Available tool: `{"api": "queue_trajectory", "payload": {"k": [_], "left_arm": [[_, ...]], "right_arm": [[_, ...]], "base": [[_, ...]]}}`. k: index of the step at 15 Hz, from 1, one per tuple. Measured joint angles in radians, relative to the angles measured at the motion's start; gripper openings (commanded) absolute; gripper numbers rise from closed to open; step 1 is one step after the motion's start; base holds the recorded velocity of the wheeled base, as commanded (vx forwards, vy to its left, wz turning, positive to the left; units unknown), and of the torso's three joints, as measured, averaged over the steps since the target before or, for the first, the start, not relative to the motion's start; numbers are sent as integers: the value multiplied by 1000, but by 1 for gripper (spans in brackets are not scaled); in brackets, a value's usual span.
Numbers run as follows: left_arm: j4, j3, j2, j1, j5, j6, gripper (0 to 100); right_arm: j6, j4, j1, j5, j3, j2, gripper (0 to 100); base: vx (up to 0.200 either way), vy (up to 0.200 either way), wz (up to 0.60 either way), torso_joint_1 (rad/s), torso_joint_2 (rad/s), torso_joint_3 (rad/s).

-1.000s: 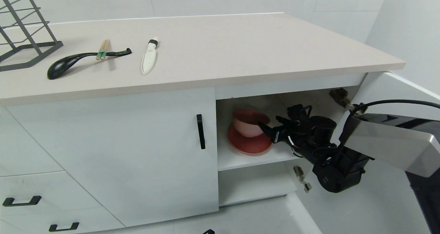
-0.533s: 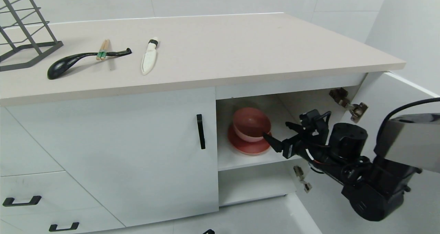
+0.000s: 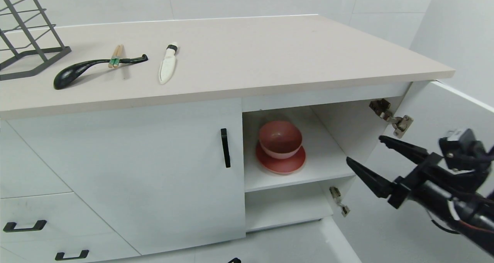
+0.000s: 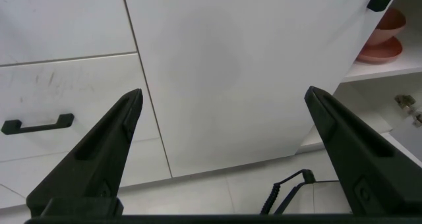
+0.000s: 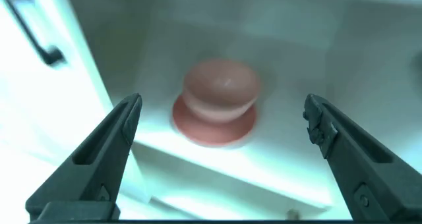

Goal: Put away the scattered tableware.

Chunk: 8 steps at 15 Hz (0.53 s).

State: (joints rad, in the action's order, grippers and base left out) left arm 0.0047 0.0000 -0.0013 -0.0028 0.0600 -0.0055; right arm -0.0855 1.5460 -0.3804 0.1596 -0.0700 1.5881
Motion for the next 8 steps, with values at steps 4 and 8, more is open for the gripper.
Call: {"api": "queue_trajectory", "payload": {"k": [4,8], "left_arm": [[0,0,0,0,0,0,100],[0,0,0,-1,0,0,100]], "right_arm": [[-1,-307,30,-11,54,-348,100],[29,-806,120,-13,63,-854,100]], "base": [[0,0,0,0,0,0],[0,0,0,0,0,0]]}}
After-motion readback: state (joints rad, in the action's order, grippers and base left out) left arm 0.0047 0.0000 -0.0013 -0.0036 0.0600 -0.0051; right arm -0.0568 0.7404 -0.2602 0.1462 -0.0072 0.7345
